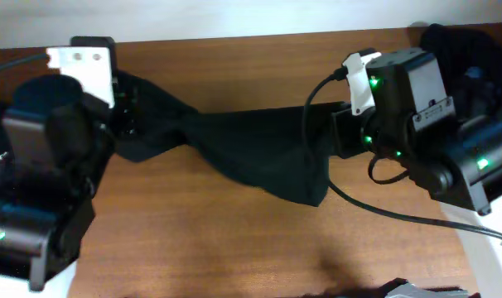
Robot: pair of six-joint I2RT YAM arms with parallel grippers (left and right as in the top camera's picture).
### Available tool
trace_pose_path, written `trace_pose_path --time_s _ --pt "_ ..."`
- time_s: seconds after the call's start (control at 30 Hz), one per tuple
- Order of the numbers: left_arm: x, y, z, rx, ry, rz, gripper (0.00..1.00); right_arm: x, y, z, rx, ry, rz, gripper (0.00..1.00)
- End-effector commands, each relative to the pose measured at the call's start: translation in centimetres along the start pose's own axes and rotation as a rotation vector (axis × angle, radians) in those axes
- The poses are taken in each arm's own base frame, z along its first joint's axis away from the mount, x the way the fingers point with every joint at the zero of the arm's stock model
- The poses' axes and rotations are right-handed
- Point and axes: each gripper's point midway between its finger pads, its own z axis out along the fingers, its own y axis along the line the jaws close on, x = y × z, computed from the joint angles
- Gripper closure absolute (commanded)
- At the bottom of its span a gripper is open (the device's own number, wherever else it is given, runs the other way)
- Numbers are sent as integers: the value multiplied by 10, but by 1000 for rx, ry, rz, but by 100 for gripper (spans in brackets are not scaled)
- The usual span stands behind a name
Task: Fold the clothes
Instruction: 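Pull the grippers apart left and right to stretch the shirt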
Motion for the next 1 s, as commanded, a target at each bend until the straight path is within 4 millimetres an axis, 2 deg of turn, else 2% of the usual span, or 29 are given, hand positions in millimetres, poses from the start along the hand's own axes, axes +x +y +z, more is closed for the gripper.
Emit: trace_pose_path --time_s 0.0,0.33,0.47,0.67,0.97 --pt "-15 6 -20 -8 -44 1 100 -9 -12 -21 49 -58 -1 96" --pt "7 23 -20 -110 72 -5 99 -7 -13 -46 48 -70 -3 96" --pt "-5 24 -22 -117 58 -9 100 -10 -16 -57 59 -91 -1 96" --pt "-22 29 -32 -141 26 -15 100 -9 -31 -69 139 -104 3 96" --pt "-12 29 -26 -147 127 11 99 -9 -54 -81 238 -118 38 96"
